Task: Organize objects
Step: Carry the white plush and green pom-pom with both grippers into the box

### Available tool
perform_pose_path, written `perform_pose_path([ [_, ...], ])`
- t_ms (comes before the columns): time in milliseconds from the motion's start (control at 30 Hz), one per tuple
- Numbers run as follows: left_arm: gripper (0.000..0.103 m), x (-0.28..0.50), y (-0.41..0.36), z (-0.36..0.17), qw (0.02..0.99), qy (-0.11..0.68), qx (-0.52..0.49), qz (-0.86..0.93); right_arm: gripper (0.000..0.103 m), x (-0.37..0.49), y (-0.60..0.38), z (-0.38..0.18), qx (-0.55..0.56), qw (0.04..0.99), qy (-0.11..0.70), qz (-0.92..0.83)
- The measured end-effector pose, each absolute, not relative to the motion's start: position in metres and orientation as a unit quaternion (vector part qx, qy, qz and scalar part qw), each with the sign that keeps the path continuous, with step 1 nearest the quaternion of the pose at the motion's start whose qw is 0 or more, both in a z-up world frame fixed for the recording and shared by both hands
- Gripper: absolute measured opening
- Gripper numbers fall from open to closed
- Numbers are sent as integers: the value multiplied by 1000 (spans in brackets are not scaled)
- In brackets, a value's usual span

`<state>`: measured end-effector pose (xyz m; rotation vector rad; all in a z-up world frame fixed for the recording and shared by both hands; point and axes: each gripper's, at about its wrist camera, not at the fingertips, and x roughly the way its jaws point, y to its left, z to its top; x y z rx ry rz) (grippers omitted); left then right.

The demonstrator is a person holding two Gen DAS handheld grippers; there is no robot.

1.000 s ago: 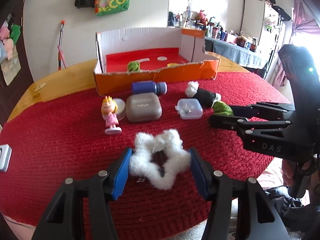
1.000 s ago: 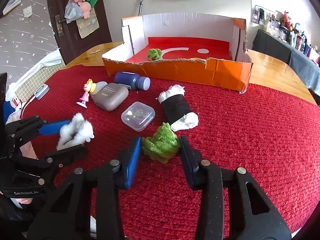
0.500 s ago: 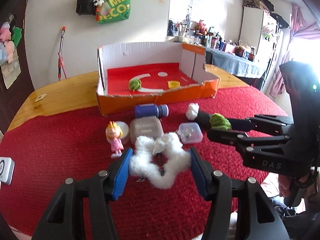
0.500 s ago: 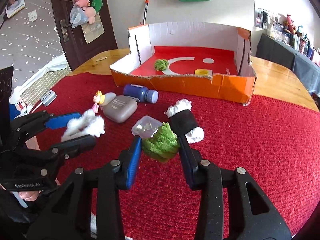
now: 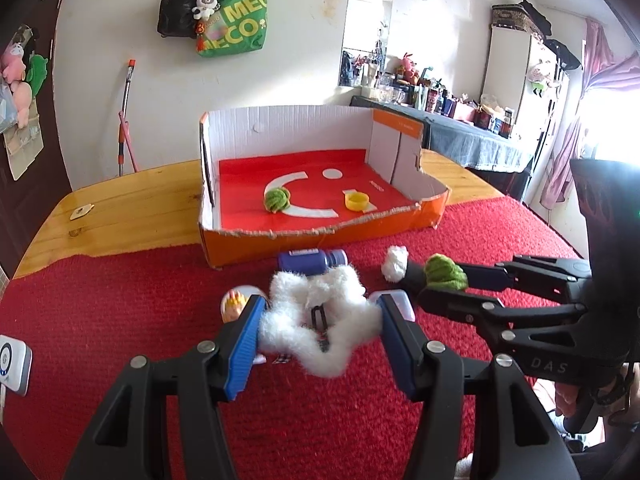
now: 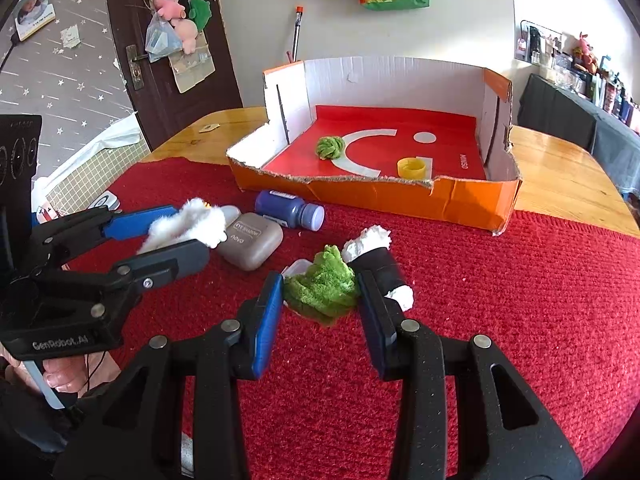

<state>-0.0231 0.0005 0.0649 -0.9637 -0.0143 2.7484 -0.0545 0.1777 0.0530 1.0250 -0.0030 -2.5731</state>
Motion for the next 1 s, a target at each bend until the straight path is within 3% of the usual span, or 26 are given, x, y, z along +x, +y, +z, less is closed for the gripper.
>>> perform_pose_path([
  [1000, 59, -121, 3, 96, 140, 4, -365, 920, 36, -129, 195, 102, 372, 220, -25, -902],
])
